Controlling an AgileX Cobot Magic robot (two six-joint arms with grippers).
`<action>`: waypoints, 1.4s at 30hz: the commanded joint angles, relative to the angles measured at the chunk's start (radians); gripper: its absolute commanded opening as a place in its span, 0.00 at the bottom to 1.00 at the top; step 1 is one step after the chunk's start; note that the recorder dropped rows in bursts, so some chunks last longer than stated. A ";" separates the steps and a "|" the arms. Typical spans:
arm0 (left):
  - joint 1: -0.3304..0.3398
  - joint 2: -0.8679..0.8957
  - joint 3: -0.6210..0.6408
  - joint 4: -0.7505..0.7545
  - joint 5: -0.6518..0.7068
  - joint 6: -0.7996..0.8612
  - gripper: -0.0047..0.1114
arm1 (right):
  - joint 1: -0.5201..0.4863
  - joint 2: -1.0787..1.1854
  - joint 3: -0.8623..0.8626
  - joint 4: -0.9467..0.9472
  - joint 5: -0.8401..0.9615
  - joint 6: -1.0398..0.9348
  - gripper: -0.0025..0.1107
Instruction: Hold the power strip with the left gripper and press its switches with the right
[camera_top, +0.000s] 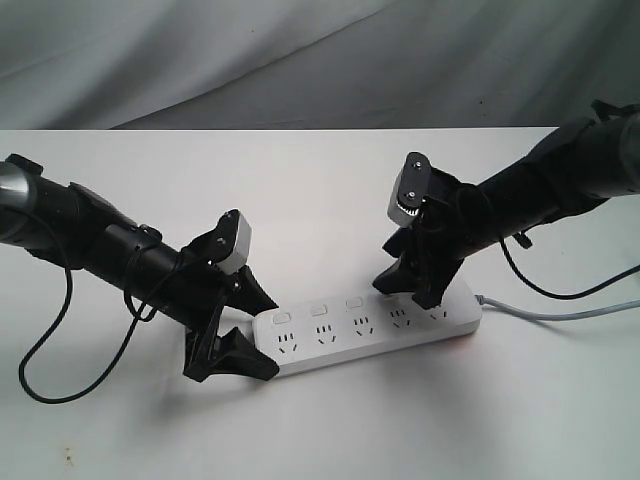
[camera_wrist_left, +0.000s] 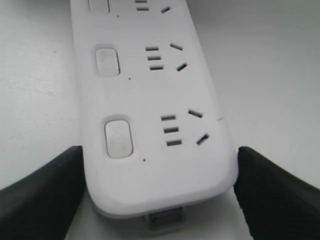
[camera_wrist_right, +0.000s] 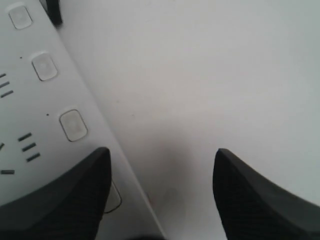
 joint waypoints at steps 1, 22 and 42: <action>-0.006 0.001 0.004 0.005 -0.015 -0.003 0.30 | -0.004 -0.001 0.006 -0.006 -0.006 -0.007 0.52; -0.006 0.001 0.004 0.005 -0.015 -0.003 0.30 | -0.001 0.054 0.006 -0.225 -0.066 0.126 0.52; -0.006 0.001 0.004 0.005 -0.015 -0.003 0.30 | -0.037 -0.081 0.006 -0.065 -0.082 0.079 0.52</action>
